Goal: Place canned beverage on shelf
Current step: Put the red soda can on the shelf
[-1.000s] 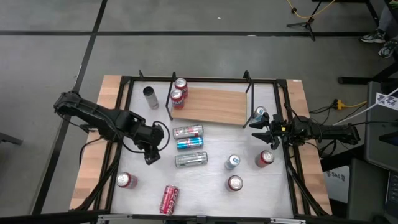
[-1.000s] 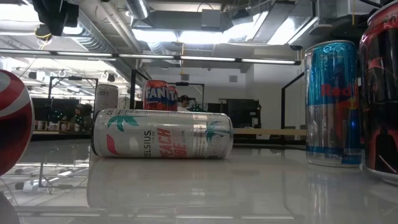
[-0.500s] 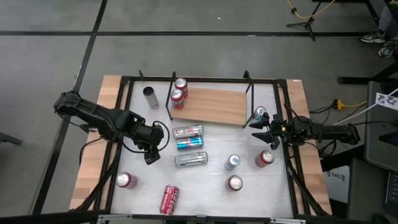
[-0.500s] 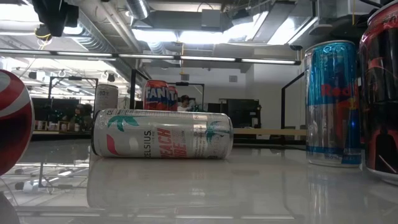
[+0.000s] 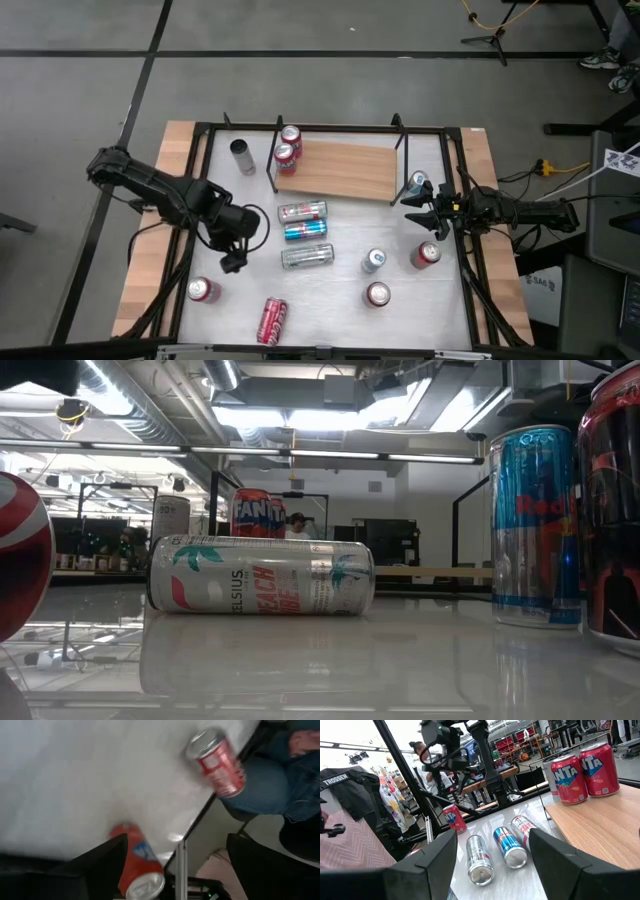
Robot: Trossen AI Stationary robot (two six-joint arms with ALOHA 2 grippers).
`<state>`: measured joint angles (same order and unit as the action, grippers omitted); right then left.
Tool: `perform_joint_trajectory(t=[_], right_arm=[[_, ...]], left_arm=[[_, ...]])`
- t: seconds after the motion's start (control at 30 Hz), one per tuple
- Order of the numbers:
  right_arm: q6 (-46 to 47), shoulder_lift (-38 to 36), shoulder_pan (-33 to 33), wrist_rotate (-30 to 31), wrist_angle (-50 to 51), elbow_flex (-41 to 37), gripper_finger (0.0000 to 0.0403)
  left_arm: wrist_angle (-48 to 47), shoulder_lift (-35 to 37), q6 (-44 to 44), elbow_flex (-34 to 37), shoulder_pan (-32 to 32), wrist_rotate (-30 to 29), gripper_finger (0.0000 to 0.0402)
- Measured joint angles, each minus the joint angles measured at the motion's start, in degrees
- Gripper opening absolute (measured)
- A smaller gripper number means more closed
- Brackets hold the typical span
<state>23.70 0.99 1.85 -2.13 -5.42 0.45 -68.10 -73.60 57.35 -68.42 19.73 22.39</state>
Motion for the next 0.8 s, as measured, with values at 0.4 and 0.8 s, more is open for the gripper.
perform_joint_trajectory(t=[0.4,0.8], right_arm=[[0.0,0.0,0.0,0.0,0.01,0.0,0.0239],[0.0,-0.02,0.0,0.0,0.01,0.0,0.0239]], left_arm=[[-1.94,0.0,21.7,0.0,17.71,-5.54,0.0333],[-1.83,-0.51,41.29,0.0,31.82,-13.89,0.0334]])
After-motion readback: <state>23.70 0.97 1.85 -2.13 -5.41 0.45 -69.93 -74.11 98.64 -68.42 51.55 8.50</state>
